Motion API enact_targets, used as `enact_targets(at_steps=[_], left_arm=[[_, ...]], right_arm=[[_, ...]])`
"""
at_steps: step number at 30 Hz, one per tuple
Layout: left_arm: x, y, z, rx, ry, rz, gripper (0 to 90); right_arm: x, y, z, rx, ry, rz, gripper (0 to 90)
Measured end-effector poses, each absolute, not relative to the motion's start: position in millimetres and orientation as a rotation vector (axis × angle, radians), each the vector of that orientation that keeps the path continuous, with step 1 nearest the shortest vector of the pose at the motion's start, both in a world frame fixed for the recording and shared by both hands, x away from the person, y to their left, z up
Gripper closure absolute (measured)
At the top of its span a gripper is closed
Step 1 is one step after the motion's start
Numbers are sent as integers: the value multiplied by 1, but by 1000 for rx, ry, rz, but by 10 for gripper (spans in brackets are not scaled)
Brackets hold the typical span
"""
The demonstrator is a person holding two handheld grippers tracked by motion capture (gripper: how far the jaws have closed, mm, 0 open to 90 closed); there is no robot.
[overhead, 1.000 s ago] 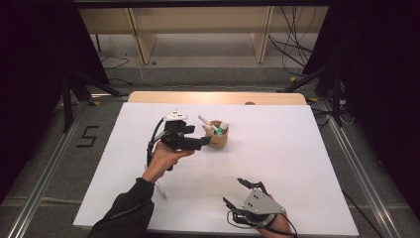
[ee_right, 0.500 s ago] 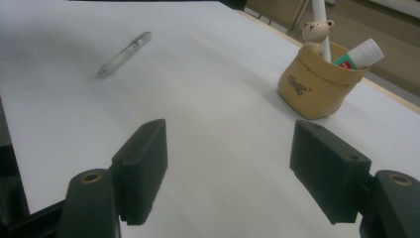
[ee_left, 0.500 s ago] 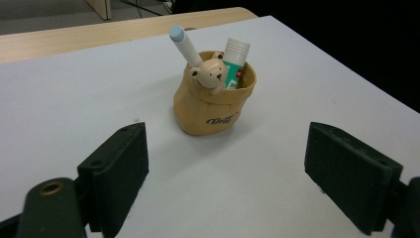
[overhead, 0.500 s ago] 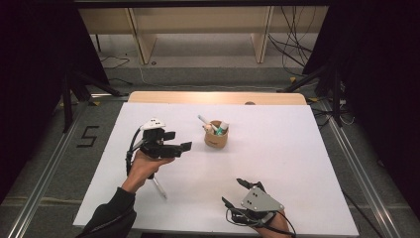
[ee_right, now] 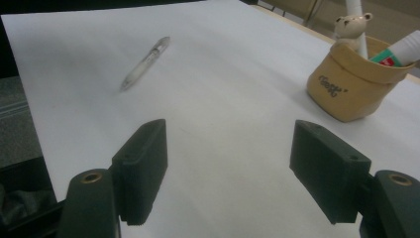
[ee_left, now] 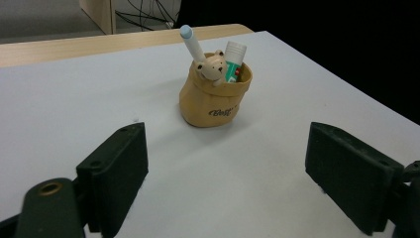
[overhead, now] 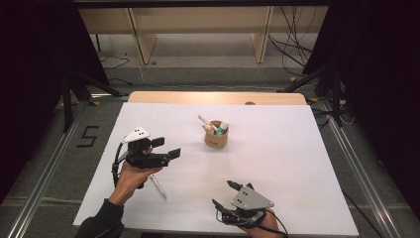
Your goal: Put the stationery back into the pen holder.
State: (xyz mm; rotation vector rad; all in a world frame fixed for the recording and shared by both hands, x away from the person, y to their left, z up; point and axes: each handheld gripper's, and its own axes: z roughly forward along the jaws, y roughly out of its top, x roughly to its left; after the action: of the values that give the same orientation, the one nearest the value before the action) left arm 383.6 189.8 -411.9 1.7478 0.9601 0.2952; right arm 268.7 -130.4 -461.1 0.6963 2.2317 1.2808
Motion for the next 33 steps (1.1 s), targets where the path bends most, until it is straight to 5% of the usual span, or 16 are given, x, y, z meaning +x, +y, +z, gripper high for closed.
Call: enact_targets(at_steps=[33], left_arm=[[353,222,-448,1674,1040,388,157]], right_arm=[[296,-55,-473,754,2369,1300,328]])
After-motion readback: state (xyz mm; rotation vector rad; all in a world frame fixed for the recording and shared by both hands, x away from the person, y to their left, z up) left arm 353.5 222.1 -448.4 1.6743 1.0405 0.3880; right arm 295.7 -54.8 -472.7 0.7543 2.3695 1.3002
